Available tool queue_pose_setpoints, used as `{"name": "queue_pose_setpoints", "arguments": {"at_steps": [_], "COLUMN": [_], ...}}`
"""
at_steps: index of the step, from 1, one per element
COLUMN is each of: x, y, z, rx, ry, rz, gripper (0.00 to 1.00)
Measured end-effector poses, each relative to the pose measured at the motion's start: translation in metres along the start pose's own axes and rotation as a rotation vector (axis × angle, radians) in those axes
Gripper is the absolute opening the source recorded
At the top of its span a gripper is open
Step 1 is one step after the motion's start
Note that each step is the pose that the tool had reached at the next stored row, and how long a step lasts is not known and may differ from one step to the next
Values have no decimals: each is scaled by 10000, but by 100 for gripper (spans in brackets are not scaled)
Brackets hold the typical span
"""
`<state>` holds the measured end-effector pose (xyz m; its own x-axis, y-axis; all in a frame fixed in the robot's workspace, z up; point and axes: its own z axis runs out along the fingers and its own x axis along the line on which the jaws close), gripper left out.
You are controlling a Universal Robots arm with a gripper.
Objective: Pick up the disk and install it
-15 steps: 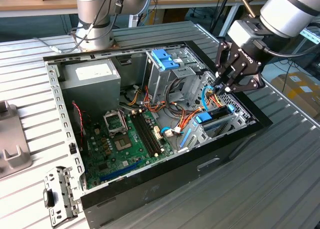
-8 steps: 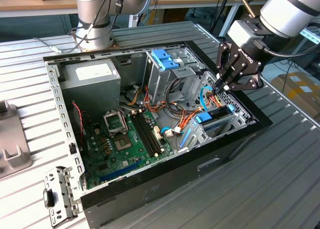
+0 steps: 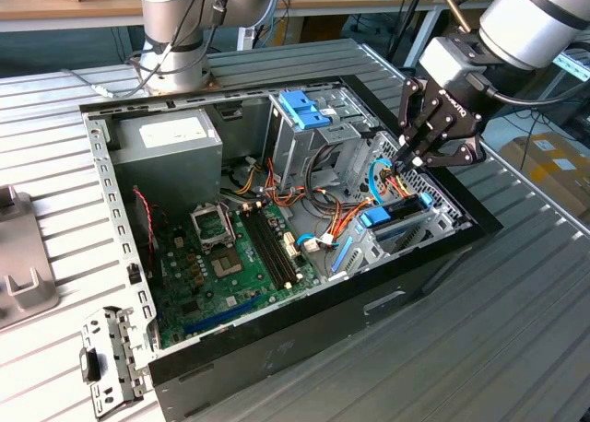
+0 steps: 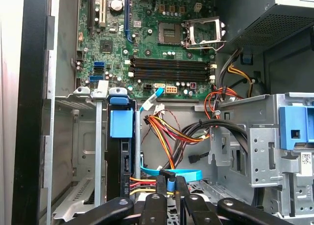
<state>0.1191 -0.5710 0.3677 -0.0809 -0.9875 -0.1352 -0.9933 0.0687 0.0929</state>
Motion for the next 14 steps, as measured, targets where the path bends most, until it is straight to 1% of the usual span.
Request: {"name": "queue_pose_setpoints", "arguments": {"at_steps": [4, 5, 6, 7, 8, 9, 10, 11, 13, 14], "x": [0, 0, -1, -2, -3, -9, -13, -16, -15, -13], "y": [0, 0, 1, 1, 1, 4, 11, 21, 43, 69], "z": [0, 0, 1, -1, -5, -25, -43, -50, -50, -46], "rx": [0, 0, 2, 10, 16, 22, 29, 39, 42, 41], "ry": [0, 0, 23, 130, 195, 254, 275, 281, 283, 283], "rz": [0, -1, 2, 11, 16, 21, 23, 21, 21, 21], "gripper": [21, 27, 27, 27, 27, 27, 27, 27, 27, 27]}}
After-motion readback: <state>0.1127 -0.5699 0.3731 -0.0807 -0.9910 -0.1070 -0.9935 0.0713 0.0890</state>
